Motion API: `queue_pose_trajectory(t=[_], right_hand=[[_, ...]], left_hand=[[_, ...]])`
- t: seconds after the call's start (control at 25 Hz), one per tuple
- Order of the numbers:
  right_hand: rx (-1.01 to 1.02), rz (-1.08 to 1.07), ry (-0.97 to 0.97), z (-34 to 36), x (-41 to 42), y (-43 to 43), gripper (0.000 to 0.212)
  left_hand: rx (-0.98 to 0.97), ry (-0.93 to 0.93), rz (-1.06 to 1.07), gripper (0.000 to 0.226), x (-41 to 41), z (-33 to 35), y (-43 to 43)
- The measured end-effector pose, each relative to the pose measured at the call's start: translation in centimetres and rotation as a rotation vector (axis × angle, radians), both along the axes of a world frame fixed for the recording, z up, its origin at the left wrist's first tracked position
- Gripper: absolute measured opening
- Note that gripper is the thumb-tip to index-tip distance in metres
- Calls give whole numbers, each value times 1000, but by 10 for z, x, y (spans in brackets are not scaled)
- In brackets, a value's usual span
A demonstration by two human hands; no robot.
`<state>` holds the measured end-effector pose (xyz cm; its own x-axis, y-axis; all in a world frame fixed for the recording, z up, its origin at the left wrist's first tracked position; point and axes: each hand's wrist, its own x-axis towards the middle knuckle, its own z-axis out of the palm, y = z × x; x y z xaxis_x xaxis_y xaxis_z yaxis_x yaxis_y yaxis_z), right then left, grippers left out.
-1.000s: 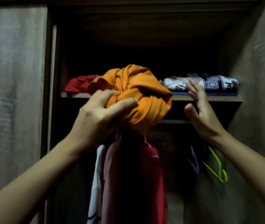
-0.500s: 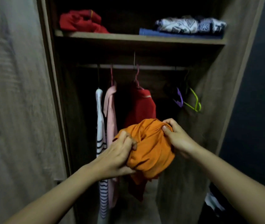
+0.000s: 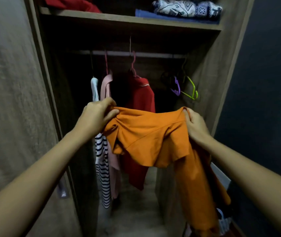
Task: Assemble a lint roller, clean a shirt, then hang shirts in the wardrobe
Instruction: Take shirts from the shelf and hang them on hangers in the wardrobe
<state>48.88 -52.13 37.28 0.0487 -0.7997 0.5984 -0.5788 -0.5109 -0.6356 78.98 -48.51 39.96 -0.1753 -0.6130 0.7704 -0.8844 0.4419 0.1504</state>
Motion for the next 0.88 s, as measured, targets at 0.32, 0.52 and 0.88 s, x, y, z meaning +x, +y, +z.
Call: queue_pose_trajectory(t=[0.32, 0.52, 0.88], right_hand=[[78, 132, 76, -7, -11, -6, 28], [117, 277, 316, -5, -8, -4, 17], [111, 179, 472, 4, -6, 5, 34]], left_hand=[[467, 869, -733, 23, -16, 41, 33], [365, 610, -799, 29, -19, 57, 47], [162, -92, -205, 27, -56, 27, 15]])
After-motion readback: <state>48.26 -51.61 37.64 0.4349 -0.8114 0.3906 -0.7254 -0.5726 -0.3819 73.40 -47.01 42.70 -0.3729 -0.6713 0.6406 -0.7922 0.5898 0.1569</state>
